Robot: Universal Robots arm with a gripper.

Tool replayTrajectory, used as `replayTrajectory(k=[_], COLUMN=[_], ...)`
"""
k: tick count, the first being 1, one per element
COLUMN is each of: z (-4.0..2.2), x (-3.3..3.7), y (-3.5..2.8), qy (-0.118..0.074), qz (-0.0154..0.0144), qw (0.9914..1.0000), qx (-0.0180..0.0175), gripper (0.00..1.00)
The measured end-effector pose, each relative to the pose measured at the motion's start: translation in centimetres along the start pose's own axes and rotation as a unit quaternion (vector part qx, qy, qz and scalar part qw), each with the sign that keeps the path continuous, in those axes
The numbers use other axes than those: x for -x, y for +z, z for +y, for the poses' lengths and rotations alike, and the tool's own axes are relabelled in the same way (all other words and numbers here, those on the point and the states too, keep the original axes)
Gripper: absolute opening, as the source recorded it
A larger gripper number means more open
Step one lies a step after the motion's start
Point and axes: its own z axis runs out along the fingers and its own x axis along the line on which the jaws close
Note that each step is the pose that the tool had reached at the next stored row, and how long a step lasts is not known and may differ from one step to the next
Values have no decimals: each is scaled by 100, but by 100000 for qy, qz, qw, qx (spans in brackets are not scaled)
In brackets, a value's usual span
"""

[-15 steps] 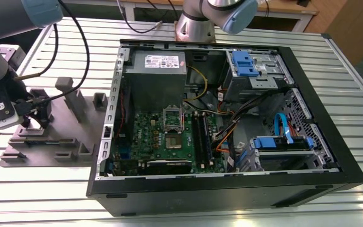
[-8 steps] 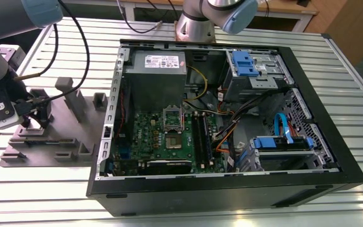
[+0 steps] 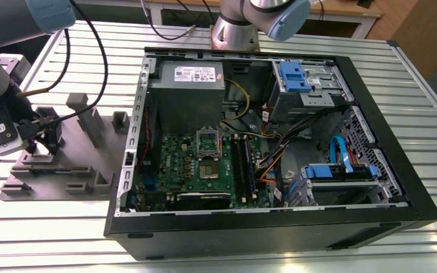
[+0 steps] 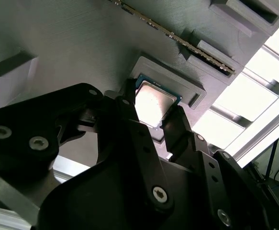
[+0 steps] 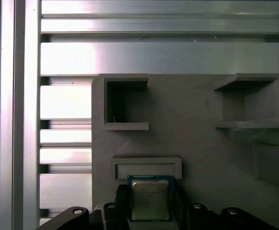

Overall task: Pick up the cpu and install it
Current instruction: 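Pick up the cpu and move it towards the insertion slot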

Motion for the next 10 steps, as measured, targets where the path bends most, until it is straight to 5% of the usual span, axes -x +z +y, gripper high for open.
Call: replayTrajectory(k=[10], z=[0], x=[-1], y=[3], qy=[0], qz=[0], qw=[100000], qx=[0], gripper=[47])
